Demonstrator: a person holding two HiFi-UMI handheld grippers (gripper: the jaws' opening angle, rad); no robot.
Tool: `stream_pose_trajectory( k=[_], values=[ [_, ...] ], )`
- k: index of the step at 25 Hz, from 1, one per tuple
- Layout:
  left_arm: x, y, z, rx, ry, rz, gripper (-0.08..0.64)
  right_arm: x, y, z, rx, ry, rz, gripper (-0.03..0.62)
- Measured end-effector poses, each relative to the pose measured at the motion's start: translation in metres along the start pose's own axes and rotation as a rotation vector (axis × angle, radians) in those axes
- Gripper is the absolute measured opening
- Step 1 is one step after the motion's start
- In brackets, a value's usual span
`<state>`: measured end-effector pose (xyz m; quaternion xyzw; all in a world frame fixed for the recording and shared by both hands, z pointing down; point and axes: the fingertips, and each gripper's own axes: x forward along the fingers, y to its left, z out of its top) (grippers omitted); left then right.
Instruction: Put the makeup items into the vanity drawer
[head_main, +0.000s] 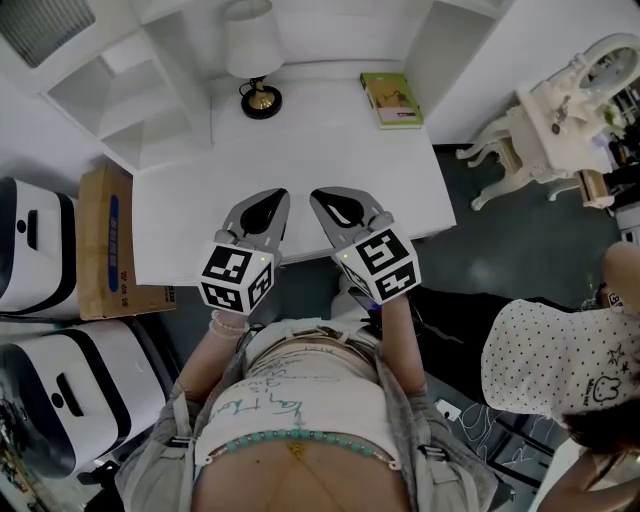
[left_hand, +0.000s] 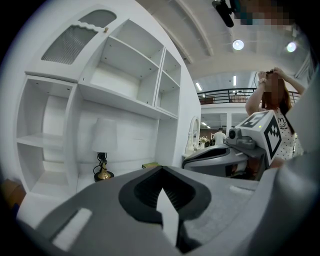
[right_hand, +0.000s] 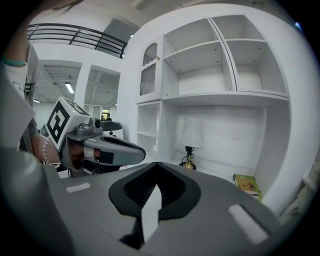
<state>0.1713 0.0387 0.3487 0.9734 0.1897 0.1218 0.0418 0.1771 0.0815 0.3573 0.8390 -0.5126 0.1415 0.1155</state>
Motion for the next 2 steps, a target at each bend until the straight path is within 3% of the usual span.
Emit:
stream_pose_trajectory(
  k=[2],
  values=[
    [-0.0008, -0.0012, -0.0009, 0.001, 0.001, 0.0, 0.0, -0.0011, 0.0008, -0.0008, 0.0, 0.001, 0.002, 0.028]
  ],
)
